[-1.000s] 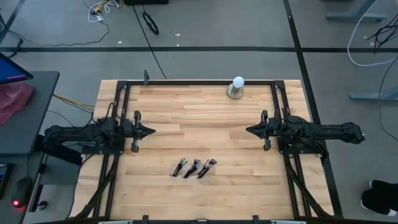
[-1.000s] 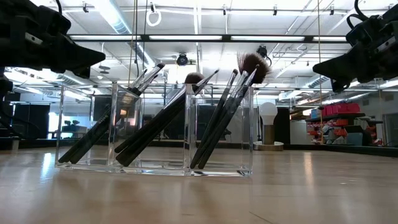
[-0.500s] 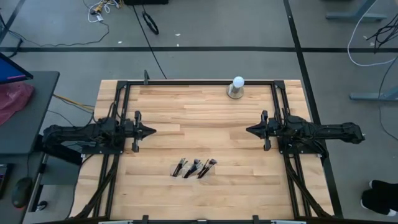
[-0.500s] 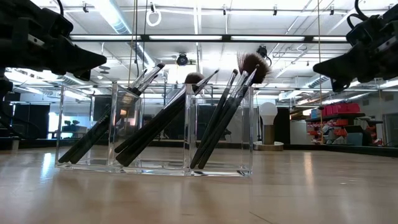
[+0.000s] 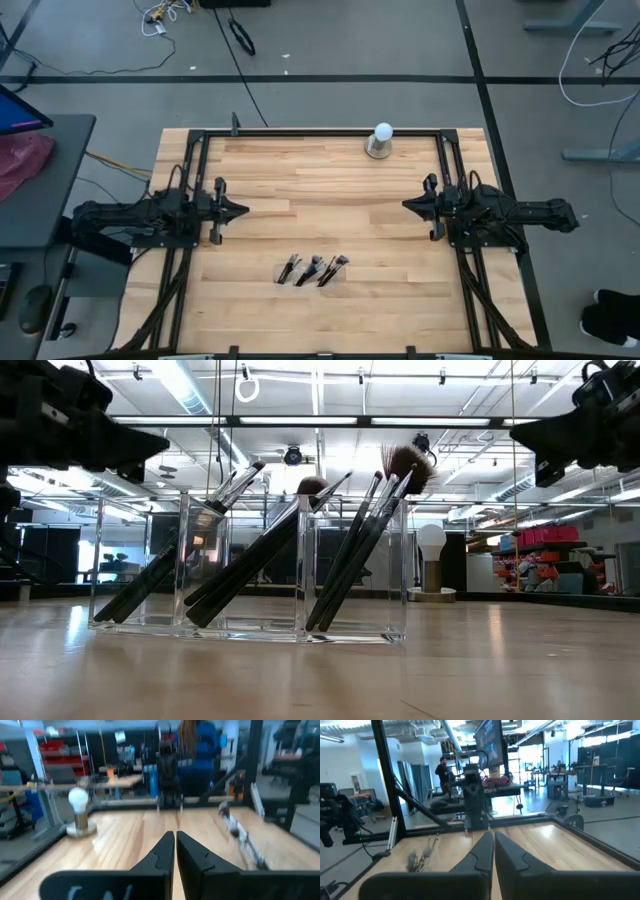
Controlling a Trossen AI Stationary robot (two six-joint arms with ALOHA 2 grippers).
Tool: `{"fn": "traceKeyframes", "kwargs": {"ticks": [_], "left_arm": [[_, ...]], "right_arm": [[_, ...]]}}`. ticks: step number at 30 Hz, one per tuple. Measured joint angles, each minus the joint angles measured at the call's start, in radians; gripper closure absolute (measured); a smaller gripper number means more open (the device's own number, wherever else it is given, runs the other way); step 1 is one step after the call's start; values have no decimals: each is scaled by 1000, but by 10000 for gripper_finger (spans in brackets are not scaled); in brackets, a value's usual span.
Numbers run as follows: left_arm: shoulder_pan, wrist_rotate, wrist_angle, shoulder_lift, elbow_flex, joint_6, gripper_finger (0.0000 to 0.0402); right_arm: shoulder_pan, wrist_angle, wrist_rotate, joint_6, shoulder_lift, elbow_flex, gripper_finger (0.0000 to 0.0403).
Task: Put items in baskets/containers
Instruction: Return to Home Position
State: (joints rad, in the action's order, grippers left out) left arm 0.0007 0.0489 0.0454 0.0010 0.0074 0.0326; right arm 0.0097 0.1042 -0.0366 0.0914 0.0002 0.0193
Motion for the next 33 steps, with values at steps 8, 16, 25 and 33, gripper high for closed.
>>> {"fn": "traceKeyframes", "kwargs": {"ticks": [8, 16, 25, 33], "left_arm": [[0, 1, 29, 0, 0, -2, 376], [0, 2, 33, 6, 0, -3, 376], [0, 2, 33, 7, 0, -3, 376], [0, 2, 33, 7, 0, -3, 376]], "right_arm": [[0, -8, 0, 0, 0, 0, 382], [0, -12, 0, 0, 10, 0, 382], [0, -12, 0, 1, 10, -1, 382], [0, -12, 0, 1, 10, -1, 382]]}}
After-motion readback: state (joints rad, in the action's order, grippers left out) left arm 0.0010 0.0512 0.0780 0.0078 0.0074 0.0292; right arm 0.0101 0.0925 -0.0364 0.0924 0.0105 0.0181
